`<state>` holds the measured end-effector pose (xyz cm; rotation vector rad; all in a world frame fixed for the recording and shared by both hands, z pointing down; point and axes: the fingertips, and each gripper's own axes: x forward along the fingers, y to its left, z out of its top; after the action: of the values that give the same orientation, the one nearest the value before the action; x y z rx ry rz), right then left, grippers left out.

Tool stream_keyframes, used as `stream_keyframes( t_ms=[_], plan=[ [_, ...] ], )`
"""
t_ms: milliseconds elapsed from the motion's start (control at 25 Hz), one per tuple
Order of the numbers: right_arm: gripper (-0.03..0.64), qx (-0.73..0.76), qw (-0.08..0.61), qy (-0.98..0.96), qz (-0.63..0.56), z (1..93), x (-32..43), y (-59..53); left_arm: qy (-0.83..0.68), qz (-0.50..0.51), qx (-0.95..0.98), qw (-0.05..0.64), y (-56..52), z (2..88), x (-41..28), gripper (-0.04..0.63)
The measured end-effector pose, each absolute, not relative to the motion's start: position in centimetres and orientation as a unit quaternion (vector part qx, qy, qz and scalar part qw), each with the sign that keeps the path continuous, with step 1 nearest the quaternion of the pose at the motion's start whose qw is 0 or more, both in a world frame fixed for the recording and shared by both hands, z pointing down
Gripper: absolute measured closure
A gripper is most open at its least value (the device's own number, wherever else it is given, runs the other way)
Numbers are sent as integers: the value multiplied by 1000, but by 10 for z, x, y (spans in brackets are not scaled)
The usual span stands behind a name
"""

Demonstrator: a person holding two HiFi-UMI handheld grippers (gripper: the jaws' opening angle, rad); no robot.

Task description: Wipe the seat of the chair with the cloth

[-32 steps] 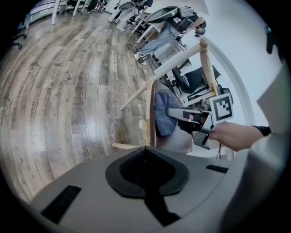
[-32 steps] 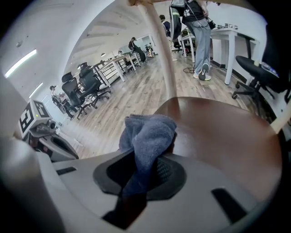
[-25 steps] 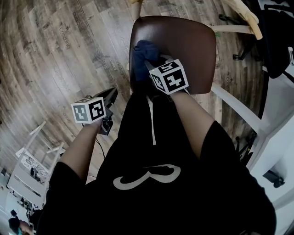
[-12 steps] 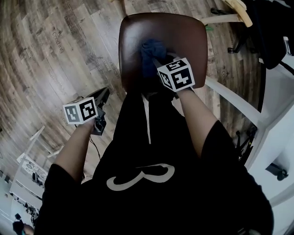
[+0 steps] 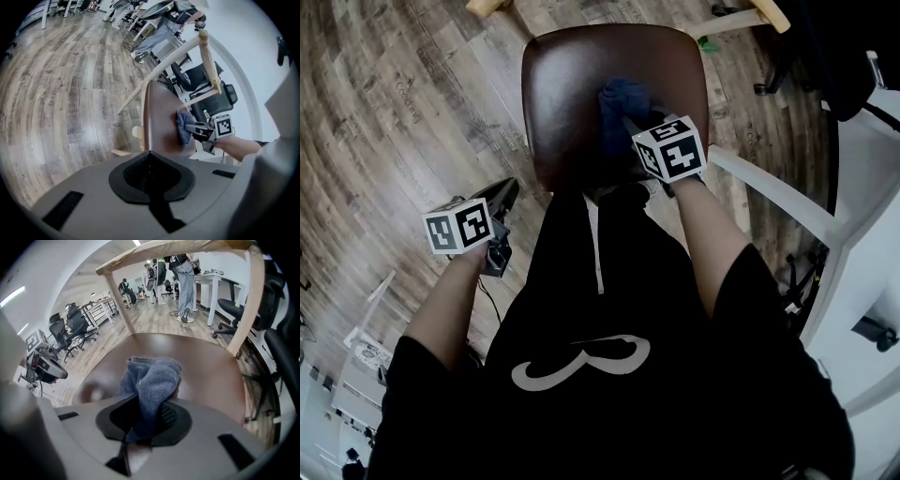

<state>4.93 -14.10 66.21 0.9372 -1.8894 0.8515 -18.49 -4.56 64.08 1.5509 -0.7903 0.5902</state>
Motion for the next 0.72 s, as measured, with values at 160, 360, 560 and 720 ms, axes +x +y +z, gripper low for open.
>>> stream_keyframes(
  t_ms=[160, 360, 560, 720],
  plan=[
    [540, 381, 430, -748, 333, 662, 70, -141, -337, 267, 673, 602, -48, 643, -185, 581],
    [540, 393, 448, -735, 322, 662, 102, -139, -330, 264, 677, 602, -55, 638, -180, 581],
    [540, 402, 464, -725, 313, 662, 136, -137, -324, 251, 687, 601, -64, 633, -168, 581],
    [540, 408, 470, -719, 310, 659, 155, -136, -335, 229, 687, 603, -79, 632, -170, 581]
  ],
)
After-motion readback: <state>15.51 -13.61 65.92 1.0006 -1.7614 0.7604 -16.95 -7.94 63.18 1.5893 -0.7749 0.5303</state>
